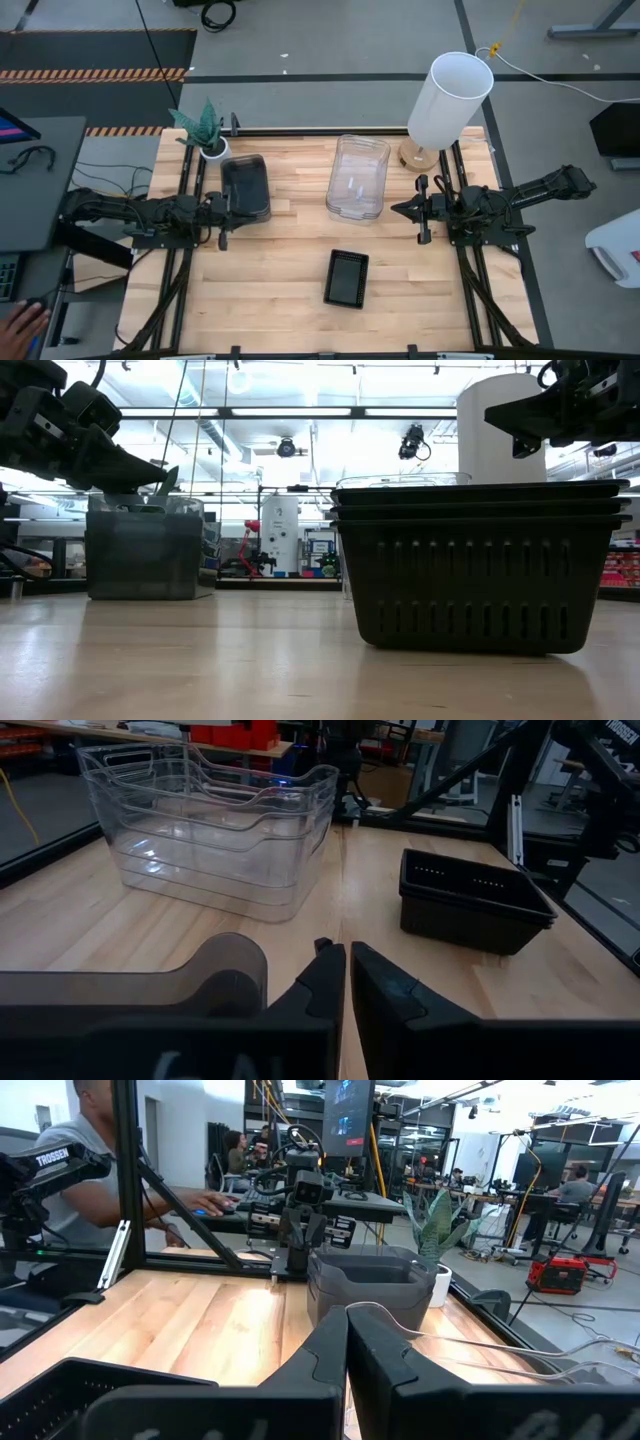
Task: Stack baskets by color
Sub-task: Return to Home Position
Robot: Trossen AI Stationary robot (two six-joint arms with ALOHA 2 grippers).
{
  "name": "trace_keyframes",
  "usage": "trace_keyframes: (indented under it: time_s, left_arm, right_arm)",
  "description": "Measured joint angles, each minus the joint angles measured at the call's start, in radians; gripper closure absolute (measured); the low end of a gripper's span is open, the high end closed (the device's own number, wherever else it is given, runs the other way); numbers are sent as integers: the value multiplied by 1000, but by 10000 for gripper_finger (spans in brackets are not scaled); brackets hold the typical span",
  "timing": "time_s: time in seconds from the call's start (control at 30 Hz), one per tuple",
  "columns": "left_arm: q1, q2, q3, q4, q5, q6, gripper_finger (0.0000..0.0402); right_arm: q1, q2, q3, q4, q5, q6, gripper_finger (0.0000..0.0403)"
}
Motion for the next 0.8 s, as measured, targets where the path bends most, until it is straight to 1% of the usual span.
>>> trace_keyframes:
  time_s: [0.3, 0.63, 0.8]
  left_arm:
    - [0, 0, 0, 0, 0, 0, 366]
    - [0, 0, 0, 0, 0, 0, 378]
    - [0, 0, 0, 0, 0, 0, 373]
  right_arm:
    - [0, 0, 0, 0, 0, 0, 387]
    - [0, 0, 0, 0, 0, 0, 387]
    - [0, 0, 0, 0, 0, 0, 387]
